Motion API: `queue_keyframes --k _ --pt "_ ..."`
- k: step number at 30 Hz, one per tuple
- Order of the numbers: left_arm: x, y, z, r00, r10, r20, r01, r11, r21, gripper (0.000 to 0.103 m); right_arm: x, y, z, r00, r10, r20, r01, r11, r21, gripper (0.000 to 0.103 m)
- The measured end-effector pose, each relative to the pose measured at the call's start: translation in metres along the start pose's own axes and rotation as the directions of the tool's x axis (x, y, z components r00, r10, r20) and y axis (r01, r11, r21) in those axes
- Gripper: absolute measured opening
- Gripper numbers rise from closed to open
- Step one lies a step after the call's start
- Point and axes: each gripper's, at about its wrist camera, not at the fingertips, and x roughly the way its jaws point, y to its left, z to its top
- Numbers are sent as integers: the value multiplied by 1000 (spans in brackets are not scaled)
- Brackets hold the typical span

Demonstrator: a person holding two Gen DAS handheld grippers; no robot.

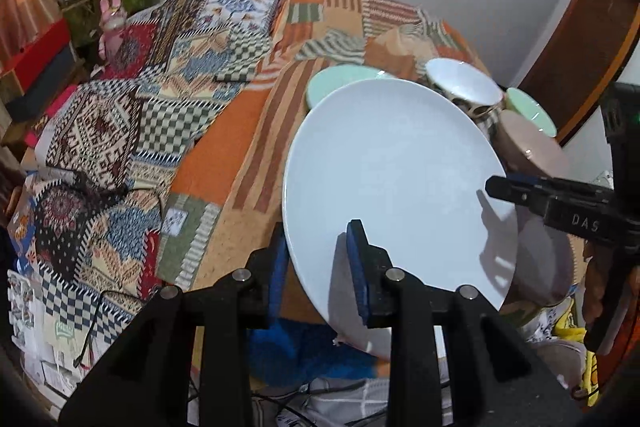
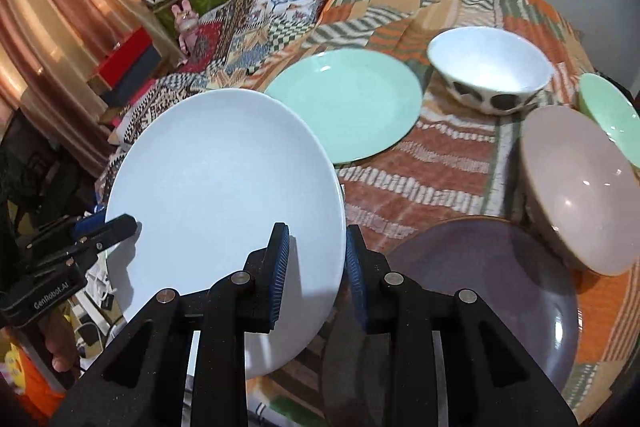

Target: Organize plates and bowls

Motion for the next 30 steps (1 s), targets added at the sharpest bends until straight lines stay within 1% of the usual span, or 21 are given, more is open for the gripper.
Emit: queue_keyframes --k 5,11,16,20,24,30 --pt "-5 -26 7 999 -37 19 36 998 46 28 -20 -14 -9 999 -21 32 19 999 34 26" --pt "0 -55 11 997 -76 9 74 994 86 28 -43 -38 -20 997 -48 56 43 995 85 26" --pt "13 -84 11 992 -124 -33 127 984 123 28 -60 -60 -35 994 -86 70 76 988 134 26" --pt "24 -108 8 989 -125 -73 136 976 171 28 -67 -79 -50 993 -97 67 83 979 186 26" --pt "38 -129 2 985 -125 -119 147 969 197 28 -73 -97 -63 992 -110 59 94 969 229 26" --pt "53 -144 -10 979 -113 -171 149 966 214 29 -76 -111 -75 993 -107 47 92 961 260 26"
